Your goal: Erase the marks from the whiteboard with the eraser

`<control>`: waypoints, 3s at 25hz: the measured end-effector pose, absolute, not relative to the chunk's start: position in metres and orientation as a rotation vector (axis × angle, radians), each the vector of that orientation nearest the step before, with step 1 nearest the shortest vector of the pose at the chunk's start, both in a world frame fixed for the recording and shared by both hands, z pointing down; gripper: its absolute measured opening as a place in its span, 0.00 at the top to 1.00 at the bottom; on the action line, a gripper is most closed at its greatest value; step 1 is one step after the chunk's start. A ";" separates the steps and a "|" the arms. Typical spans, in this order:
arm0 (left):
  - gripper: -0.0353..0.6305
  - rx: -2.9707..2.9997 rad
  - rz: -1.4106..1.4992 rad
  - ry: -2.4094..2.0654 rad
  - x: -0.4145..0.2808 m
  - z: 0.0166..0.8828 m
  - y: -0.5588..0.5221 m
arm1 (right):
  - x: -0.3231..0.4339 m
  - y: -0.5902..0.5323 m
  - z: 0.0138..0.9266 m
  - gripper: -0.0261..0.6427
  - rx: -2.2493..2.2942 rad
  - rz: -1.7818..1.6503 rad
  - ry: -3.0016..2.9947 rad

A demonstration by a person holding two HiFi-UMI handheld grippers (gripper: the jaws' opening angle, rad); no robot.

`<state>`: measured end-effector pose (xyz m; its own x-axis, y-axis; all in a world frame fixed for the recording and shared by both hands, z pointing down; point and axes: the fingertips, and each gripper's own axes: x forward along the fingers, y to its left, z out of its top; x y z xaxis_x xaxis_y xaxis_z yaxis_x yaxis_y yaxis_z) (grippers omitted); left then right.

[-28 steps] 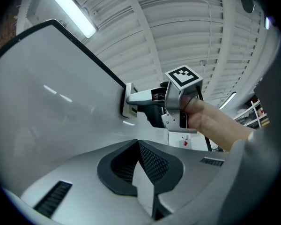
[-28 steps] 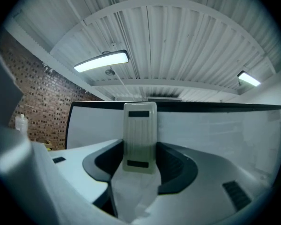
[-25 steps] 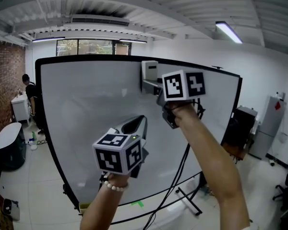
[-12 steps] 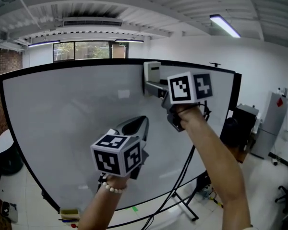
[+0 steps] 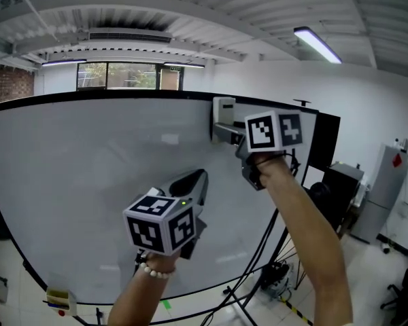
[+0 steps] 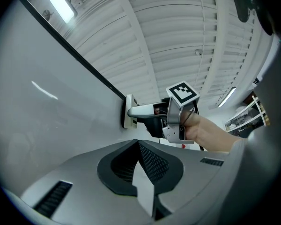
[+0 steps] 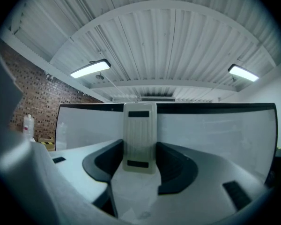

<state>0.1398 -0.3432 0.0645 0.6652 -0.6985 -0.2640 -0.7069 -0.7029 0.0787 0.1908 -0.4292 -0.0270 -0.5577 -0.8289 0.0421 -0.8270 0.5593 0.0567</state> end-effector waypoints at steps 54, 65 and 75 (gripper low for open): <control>0.97 -2.916 0.188 1.314 0.394 0.138 -0.407 | 0.615 -0.551 0.056 0.59 1.697 0.103 -2.627; 0.97 -2.864 0.193 1.419 0.357 0.144 -0.392 | 0.541 -0.528 0.050 0.59 1.680 0.005 -2.600; 0.97 -2.878 0.201 1.428 0.316 0.147 -0.378 | 0.469 -0.507 0.051 0.59 1.634 0.010 -2.631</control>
<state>0.3156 -0.3781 0.1470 0.5991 -0.7970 -0.0771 -0.7873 -0.6039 0.1247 0.4694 -0.5069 0.0513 -0.4428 -0.8957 0.0411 -0.8960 0.4437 0.0179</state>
